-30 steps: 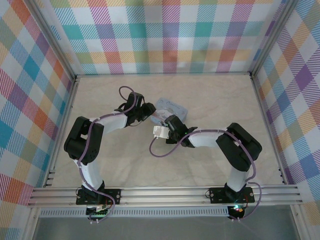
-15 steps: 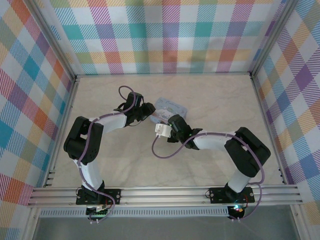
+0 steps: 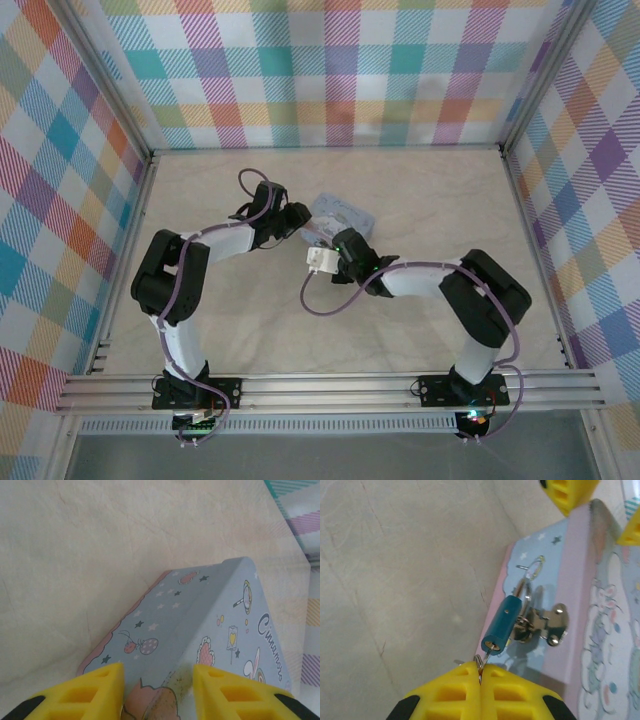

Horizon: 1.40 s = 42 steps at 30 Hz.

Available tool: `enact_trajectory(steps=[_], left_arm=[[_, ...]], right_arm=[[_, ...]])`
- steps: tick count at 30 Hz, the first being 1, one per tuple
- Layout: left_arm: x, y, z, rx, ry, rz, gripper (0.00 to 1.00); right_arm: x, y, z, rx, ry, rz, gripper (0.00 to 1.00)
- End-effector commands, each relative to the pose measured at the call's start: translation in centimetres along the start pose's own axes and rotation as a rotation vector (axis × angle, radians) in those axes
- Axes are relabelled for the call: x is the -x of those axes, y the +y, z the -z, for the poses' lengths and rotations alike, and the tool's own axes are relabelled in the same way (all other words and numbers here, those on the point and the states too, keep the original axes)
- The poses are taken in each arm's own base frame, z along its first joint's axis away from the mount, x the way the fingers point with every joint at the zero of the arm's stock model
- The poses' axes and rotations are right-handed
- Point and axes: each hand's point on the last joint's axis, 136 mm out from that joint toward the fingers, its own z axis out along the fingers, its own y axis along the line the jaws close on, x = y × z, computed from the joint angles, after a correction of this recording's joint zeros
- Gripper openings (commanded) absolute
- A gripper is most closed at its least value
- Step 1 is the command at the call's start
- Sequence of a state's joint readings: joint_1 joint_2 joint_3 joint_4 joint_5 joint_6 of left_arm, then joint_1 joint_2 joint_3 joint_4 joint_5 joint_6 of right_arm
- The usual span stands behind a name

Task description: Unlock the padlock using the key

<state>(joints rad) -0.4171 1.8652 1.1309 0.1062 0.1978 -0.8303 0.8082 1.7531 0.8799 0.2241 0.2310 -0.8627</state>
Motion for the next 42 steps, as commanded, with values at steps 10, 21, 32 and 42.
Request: enact_trajectory(steps=[10, 21, 32, 42], left_arm=[[-0.7, -0.3, 0.7, -0.018, 0.054, -0.003, 0.37], [3.4, -0.3, 2.7, 0.013, -0.067, -0.001, 0.42], [4.7, 0.6, 1.7, 0.084, -0.099, -0.001, 0.40], [1.8, 3.7, -1.2, 0.152, 0.022, 0.012, 0.27]], right_arm=[[3.0, -2.5, 0.6, -0.094, -0.119, 0.004, 0.00], [1.7, -0.9, 3.1, -0.086, -0.093, -0.055, 0.00], [0.7, 0.6, 3.4, -0.078, -0.065, -0.103, 0.00], [0.5, 1.2, 3.1, -0.072, -0.063, -0.087, 0.00]])
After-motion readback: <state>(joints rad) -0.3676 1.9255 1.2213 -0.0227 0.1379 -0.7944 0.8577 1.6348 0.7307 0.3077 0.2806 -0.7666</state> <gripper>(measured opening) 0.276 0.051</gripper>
